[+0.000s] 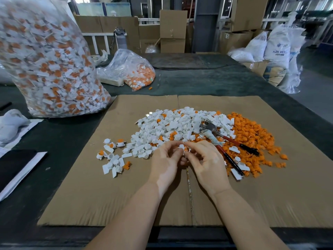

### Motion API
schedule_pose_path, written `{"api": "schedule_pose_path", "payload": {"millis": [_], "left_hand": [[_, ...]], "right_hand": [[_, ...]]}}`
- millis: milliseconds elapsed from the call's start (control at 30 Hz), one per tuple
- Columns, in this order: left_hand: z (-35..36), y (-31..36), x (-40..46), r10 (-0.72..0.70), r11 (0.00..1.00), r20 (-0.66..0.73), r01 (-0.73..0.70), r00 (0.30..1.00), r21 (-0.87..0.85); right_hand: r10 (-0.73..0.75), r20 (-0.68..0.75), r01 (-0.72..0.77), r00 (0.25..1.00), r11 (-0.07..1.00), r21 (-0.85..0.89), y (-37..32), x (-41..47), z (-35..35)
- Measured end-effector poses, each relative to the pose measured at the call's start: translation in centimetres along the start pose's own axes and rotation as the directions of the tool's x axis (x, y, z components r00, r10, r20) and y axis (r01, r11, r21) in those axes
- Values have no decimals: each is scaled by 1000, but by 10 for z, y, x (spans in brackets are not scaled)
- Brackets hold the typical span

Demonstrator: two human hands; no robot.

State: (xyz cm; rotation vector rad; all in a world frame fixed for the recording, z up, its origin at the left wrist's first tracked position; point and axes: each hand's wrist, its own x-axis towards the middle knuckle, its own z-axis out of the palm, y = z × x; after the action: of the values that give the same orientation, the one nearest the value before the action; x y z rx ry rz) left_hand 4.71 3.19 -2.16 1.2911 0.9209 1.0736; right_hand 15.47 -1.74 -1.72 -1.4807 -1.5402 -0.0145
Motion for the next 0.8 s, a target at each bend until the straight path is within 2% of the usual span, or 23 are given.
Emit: {"api": "schedule_pose_path", "payload": {"millis": [567, 700, 800], "left_hand": [[1, 3, -1, -49, 997, 8, 49, 999, -52], [4, 6, 3, -86, 995, -1, 86, 996, -53], [5, 8, 7, -161, 979, -1, 160, 987, -123]], "right_hand": [[-2, 13, 3, 1000, 1000, -10, 1, 1, -1], [31, 30, -29, 999, 998, -52, 1, 3, -3], [78, -59, -86, 995, 984, -158, 3, 10, -13]]}}
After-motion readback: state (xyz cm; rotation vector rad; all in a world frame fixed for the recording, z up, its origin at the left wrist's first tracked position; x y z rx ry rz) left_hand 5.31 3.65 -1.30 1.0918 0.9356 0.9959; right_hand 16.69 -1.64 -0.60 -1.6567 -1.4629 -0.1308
